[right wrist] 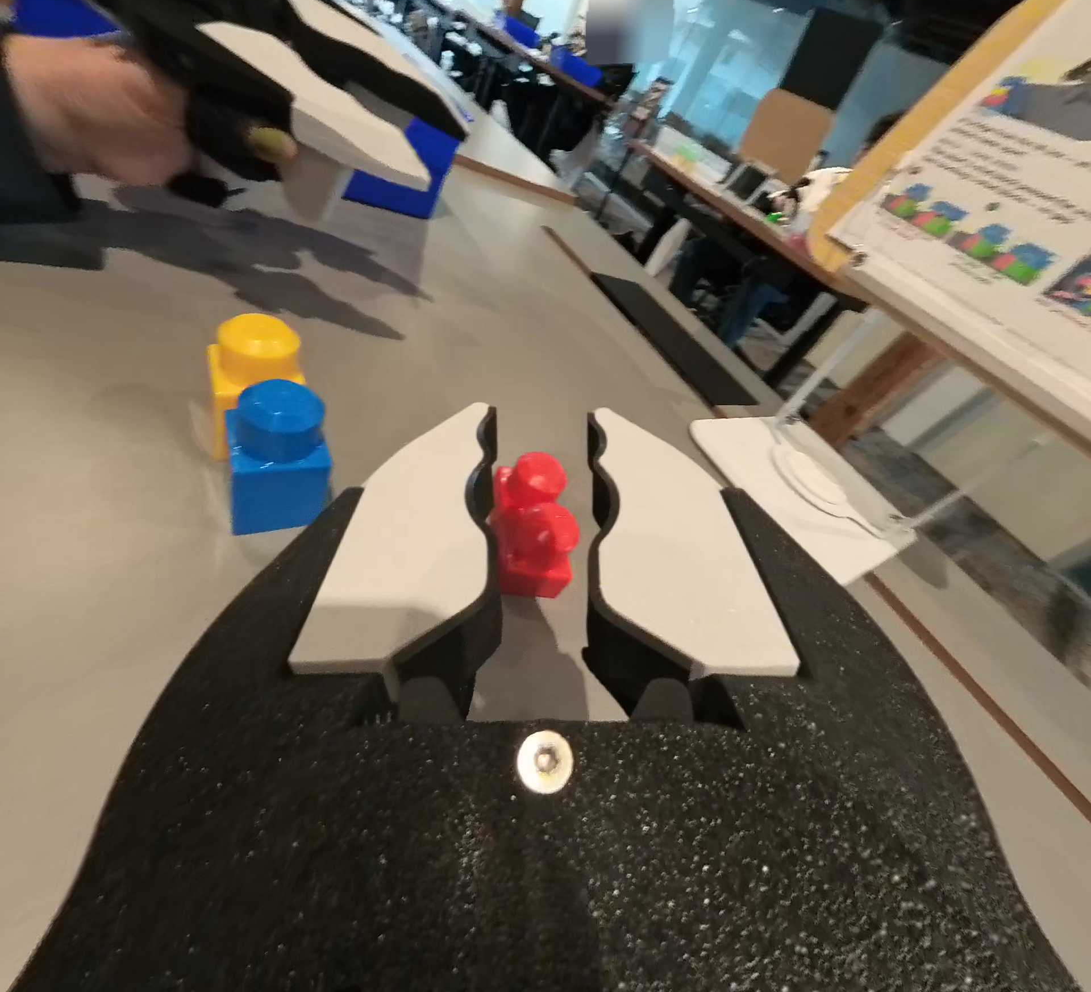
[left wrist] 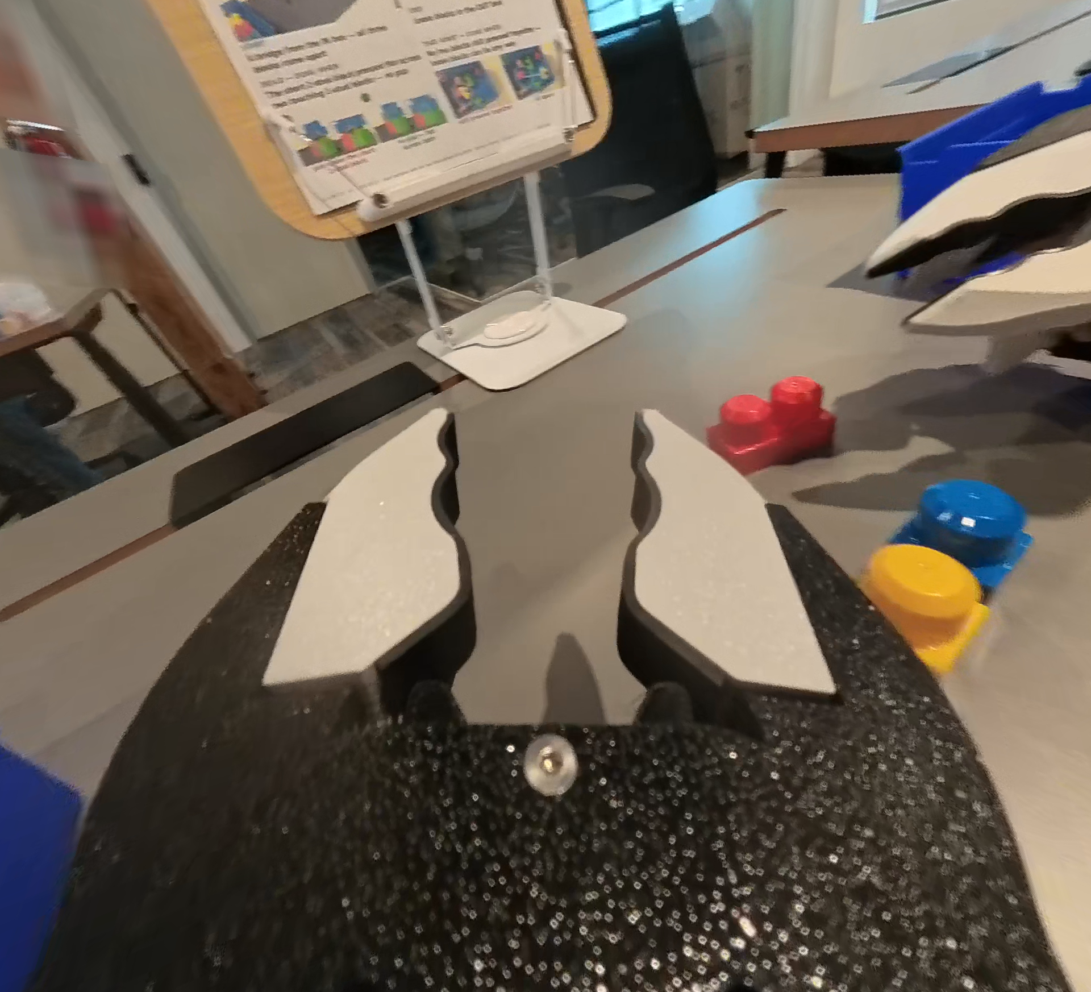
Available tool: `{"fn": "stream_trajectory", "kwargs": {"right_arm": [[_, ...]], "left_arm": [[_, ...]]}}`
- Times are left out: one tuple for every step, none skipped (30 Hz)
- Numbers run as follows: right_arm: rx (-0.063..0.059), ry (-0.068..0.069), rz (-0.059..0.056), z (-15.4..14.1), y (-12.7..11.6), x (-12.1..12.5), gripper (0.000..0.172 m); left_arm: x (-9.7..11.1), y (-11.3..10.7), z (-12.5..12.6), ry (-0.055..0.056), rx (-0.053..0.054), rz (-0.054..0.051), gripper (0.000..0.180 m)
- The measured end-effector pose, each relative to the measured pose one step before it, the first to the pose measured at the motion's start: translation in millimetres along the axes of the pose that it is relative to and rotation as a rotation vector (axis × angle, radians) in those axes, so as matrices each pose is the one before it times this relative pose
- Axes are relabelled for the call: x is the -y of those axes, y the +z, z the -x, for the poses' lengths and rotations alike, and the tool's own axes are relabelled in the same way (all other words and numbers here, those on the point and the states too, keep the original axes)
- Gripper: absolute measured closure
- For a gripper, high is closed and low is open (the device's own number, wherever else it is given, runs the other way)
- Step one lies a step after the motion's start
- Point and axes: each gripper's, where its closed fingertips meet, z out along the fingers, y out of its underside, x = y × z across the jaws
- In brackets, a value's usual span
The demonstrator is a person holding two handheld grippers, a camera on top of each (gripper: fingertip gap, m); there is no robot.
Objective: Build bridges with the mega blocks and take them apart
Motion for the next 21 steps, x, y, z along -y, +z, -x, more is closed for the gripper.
{"fn": "stream_trajectory", "kwargs": {"right_arm": [[-0.0248, -0.0003, -0.0062, -2.96, -0.48, 0.27, 0.142], [-0.0232, 0.0035, -0.0089, -2.37, -0.29, 0.13, 0.142], [-0.0173, 0.0081, -0.0094, -1.31, -0.02, -0.34, 0.142], [-0.0150, 0.0115, -0.0075, -0.85, 0.39, -1.22, 0.141], [-0.0073, 0.0115, -0.0052, 0.13, 0.66, -1.60, 0.141], [-0.0033, 0.0092, 0.0020, 0.62, 0.73, -2.33, 0.140], [-0.0025, 0.0026, 0.0081, 0.48, 0.53, -2.58, 0.140], [-0.0025, -0.0046, 0.0092, 0.40, 0.25, -1.99, 0.140], [-0.0026, -0.0066, 0.0044, 0.10, 0.03, -0.81, 0.140], [-0.0042, -0.0037, 0.0008, -0.04, -0.09, -0.10, 0.140], [-0.0052, -0.0028, 0.0012, -0.26, -0.09, -0.10, 0.140], [-0.0040, -0.0043, 0.0028, -0.21, -0.12, -0.42, 0.140], [-0.0038, -0.0042, 0.0045, -0.28, 0.03, -0.76, 0.140], [-0.0020, -0.0027, 0.0035, -0.09, 0.01, -0.71, 0.140], [0.0003, -0.0017, 0.0011, 0.20, 0.04, -0.33, 0.140], [0.0003, 0.0008, 0.0020, 0.20, 0.13, -0.30, 0.140], [0.0019, 0.0021, 0.0022, 0.38, 0.19, -0.16, 0.140], [0.0021, -0.0014, -0.0014, 0.47, -0.17, 0.40, 0.140], [0.0002, -0.0045, -0.0036, 0.26, -0.12, 0.58, 0.140], [-0.0004, -0.0048, -0.0019, 0.31, -0.14, 0.45, 0.139], [-0.0006, -0.0046, -0.0002, 0.22, -0.09, 0.20, 0.139]], "left_arm": [[0.30, -0.06, 2.63, 0.0031, 0.0233, -0.0069, 0.125], [0.42, -0.12, 2.81, 0.0004, 0.0252, -0.0097, 0.125], [-0.15, 0.08, 2.95, 0.0001, 0.0262, -0.0068, 0.125], [-1.07, 0.10, 2.74, 0.0028, 0.0220, -0.0015, 0.125], [-1.81, 0.08, 2.11, 0.0020, 0.0175, 0.0018, 0.126], [-2.37, 0.28, 1.92, -0.0029, 0.0145, 0.0043, 0.127], [-2.44, 0.60, 0.91, -0.0067, 0.0078, 0.0079, 0.128], [-1.96, 0.83, -0.22, -0.0069, -0.0008, 0.0099, 0.128], [-1.03, 0.82, -0.85, -0.0053, -0.0019, 0.0095, 0.128], [-0.65, 0.74, -0.58, 0.0001, 0.0038, 0.0074, 0.128], [-0.85, 0.77, -0.85, 0.0070, 0.0055, 0.0060, 0.127], [-0.95, 0.94, -1.09, 0.0120, 0.0050, 0.0040, 0.127], [-1.41, 1.06, -1.37, 0.0150, 0.0040, 0.0038, 0.127], [-1.87, 1.04, -1.24, 0.0153, 0.0042, 0.0060, 0.126], [-1.87, 1.00, -0.97, 0.0141, 0.0038, 0.0062, 0.126], [-0.93, 0.65, -1.08, 0.0111, 0.0008, 0.0034, 0.125], [-0.01, 0.44, -1.30, 0.0065, -0.0024, 0.0006, 0.124], [0.91, 0.16, -1.04, 0.0028, -0.0020, -0.0021, 0.123], [1.53, -0.12, -0.93, 0.0014, -0.0025, -0.0054, 0.123], [1.53, -0.26, -1.15, 0.0008, -0.0040, -0.0063, 0.123], [1.03, -0.19, -1.06, 0.0004, -0.0034, -0.0050, 0.123]]}}
